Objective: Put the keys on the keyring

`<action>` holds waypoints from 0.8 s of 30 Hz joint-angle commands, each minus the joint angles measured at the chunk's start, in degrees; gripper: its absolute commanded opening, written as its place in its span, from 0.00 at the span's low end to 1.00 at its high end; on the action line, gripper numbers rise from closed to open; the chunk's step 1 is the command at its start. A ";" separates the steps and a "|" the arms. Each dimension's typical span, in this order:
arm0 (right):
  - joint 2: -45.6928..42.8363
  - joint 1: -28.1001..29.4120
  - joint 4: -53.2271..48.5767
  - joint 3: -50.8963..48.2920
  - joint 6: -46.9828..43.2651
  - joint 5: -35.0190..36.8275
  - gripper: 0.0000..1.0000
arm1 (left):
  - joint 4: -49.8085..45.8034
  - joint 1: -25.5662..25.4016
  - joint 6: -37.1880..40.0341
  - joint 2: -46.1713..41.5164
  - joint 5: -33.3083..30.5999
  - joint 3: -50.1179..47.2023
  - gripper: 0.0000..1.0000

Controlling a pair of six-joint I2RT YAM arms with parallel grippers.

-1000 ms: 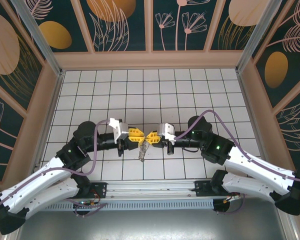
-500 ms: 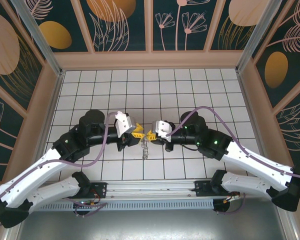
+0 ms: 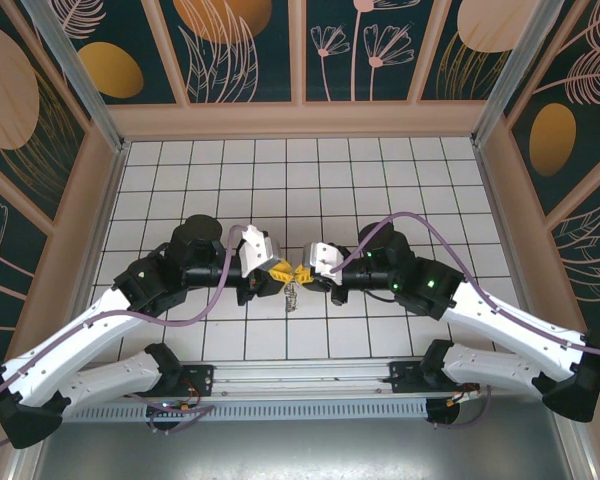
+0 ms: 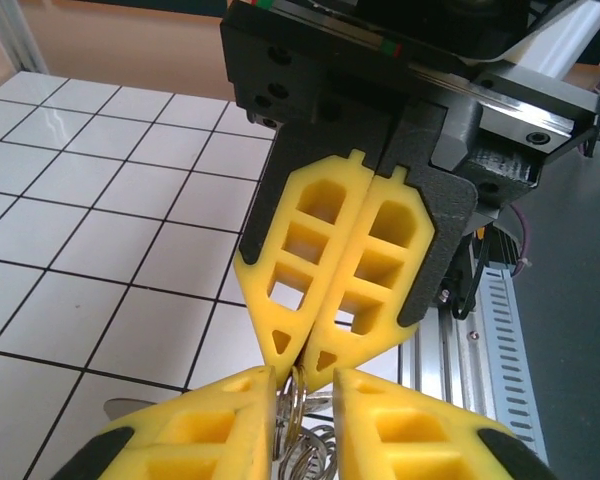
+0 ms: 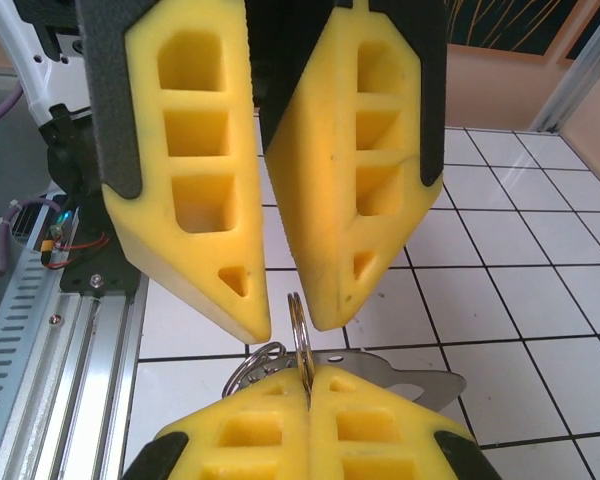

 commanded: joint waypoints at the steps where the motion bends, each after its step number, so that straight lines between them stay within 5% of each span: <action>1: 0.58 -0.02 0.12 2.59 -0.24 -1.35 0.00 | -0.55 -0.07 1.15 0.09 0.88 1.14 0.18; 24: -0.18 0.05 2.00 1.69 0.68 -3.33 0.00 | 0.03 -0.09 1.15 0.14 0.94 -2.83 0.10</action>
